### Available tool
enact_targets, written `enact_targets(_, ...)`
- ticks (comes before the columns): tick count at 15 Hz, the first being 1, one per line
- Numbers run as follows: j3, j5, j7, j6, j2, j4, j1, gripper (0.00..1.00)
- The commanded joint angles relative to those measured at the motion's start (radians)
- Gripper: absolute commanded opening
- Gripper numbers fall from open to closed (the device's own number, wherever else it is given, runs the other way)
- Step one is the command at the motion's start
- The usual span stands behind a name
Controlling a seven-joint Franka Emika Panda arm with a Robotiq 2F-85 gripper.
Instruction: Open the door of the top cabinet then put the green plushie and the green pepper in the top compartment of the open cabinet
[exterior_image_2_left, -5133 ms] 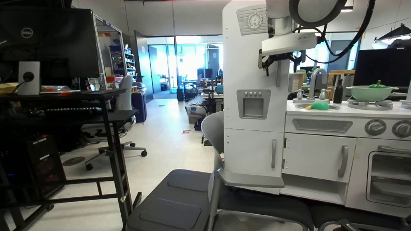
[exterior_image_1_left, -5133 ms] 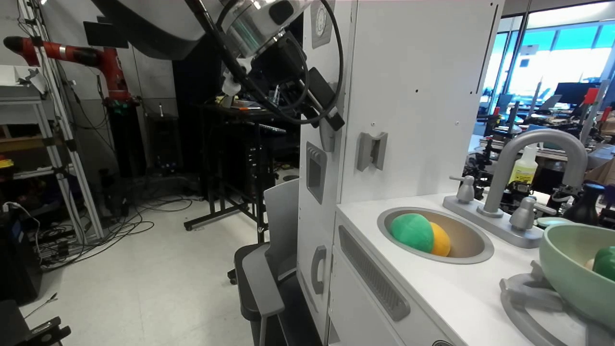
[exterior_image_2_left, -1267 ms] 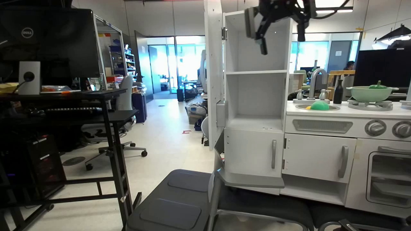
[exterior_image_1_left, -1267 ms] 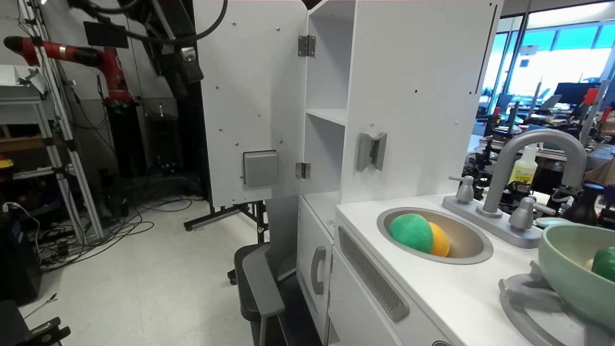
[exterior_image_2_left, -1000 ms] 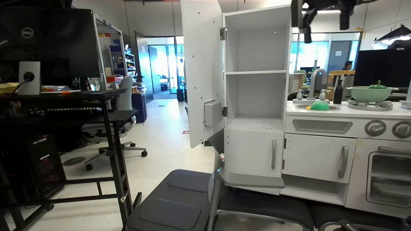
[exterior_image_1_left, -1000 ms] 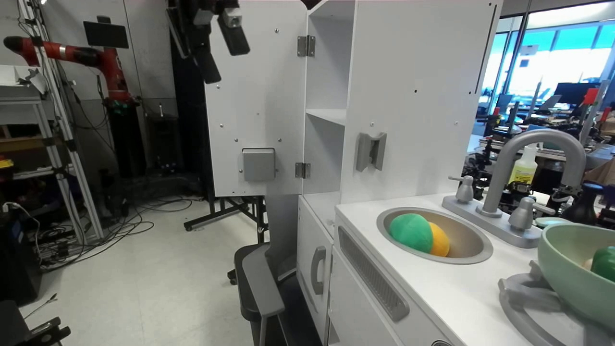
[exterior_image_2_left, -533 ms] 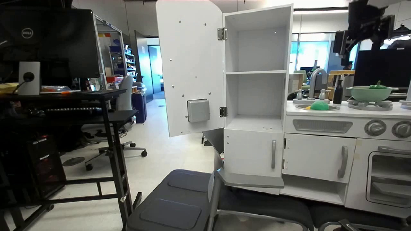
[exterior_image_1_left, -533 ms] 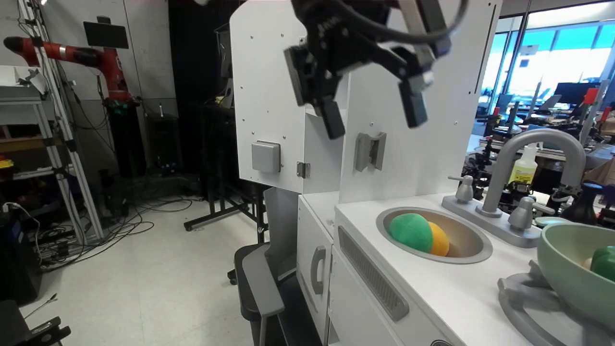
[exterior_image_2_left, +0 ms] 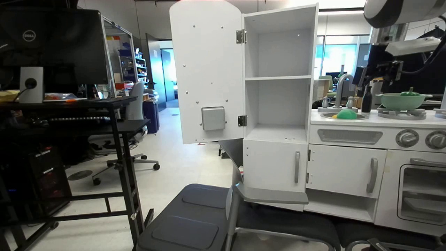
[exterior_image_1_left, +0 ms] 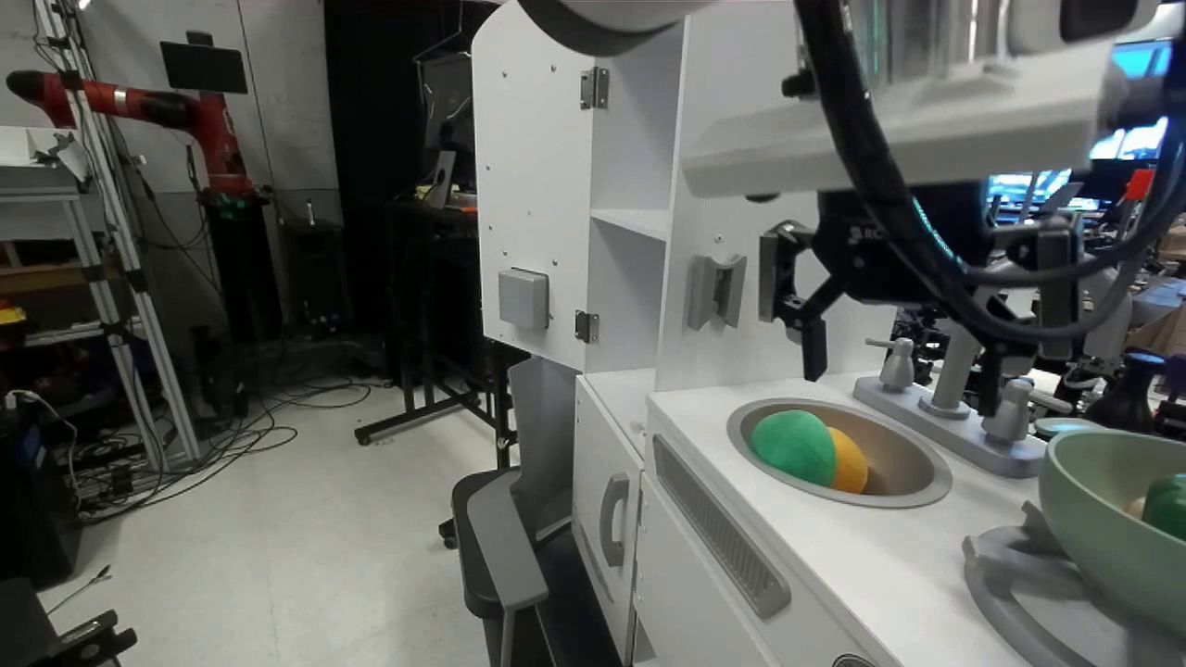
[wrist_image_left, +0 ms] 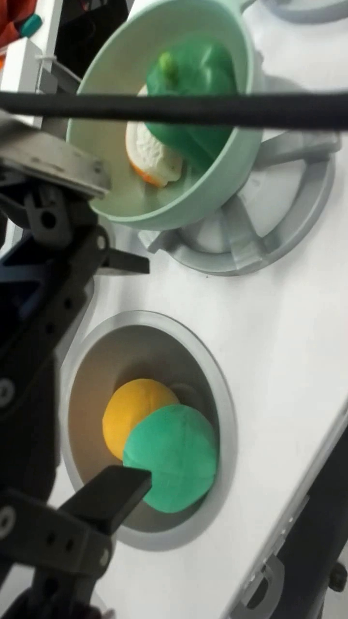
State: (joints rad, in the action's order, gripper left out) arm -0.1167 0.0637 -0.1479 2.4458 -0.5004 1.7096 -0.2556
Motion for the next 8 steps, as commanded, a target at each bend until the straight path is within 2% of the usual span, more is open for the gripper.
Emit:
enact_targets(1, 0.077, -0.119, -0.136, -0.086, -0.18, -0.249, -0.061, 1.0)
enact_targets(5, 0.13, -0.152, -0.187, -0.192, -0.322, -0.437, -0.061, 1.0)
enact_targets(8, 0.153, -0.153, -0.192, -0.295, -0.376, -0.54, -0.045, 1.0)
